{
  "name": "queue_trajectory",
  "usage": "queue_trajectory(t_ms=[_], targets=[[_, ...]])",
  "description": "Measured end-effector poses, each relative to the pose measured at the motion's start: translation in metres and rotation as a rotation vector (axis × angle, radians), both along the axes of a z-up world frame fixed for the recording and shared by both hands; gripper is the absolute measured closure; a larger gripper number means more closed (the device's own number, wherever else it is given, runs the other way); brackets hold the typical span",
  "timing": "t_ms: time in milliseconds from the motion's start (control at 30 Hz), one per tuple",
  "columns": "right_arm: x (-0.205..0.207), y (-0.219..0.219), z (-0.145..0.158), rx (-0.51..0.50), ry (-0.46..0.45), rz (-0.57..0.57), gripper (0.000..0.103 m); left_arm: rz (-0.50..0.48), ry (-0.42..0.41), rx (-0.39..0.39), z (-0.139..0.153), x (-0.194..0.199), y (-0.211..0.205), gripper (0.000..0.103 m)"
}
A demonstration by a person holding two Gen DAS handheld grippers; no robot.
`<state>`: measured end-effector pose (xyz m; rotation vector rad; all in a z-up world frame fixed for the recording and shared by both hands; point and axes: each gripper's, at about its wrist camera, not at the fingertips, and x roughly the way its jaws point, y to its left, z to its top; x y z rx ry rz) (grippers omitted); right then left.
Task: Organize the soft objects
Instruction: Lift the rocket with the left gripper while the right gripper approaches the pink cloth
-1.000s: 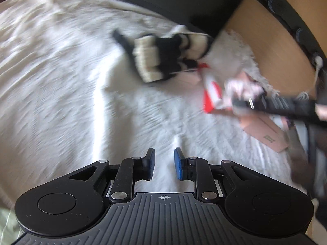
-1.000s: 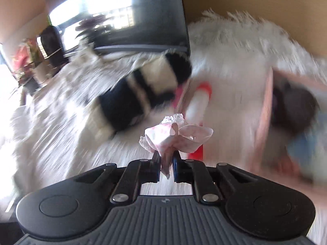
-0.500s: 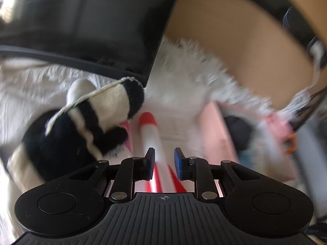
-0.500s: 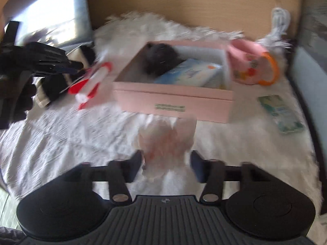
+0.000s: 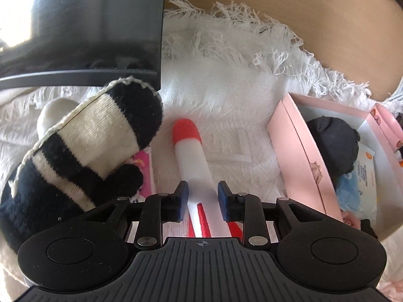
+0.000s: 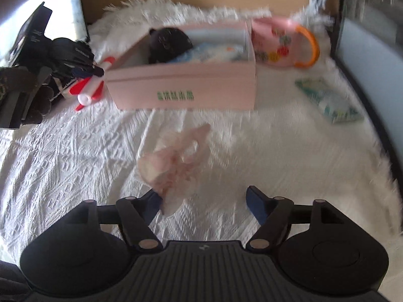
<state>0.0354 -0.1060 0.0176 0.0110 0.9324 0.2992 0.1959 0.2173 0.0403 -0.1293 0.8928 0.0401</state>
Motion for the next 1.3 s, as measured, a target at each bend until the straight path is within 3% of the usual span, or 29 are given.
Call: queue_trajectory(t_ms=[100,167,267,333,467,600,833,1067,1300], targets=[[-0.001,0.004,-0.003,-0.002,-0.009,0.01,0.017,0.031,0.074,-0.009,-0.011,0.011,0.005,0.061],[-0.004,0.011,-0.005,-0.032,-0.018,0.028,0.014,0.046,0.059,-0.011,-0.012,0.01,0.006,0.066],[-0.008,0.02,-0.009,-0.079,-0.039,0.061,0.006,0.015,0.032,-0.046,-0.011,0.005,0.004,0.065],[-0.01,0.023,-0.011,-0.086,-0.041,0.083,0.0,-0.012,0.013,-0.026,-0.01,0.002,0.001,0.066],[-0.008,0.026,-0.011,-0.088,-0.026,0.069,0.0,-0.029,0.03,-0.087,-0.011,-0.017,0.009,0.068],[-0.003,0.027,-0.009,-0.1,0.008,0.083,0.0,-0.059,0.004,-0.09,-0.007,-0.058,0.013,0.068],[-0.004,0.028,-0.01,-0.106,-0.002,0.099,0.0,-0.034,0.01,-0.204,0.001,-0.13,0.021,0.068],[-0.013,0.029,-0.011,-0.106,-0.039,0.092,0.0,-0.104,0.048,-0.258,-0.001,-0.167,-0.009,0.068],[-0.01,0.028,-0.012,-0.105,-0.039,0.122,0.0,-0.17,0.081,-0.251,-0.007,-0.179,-0.049,0.068]])
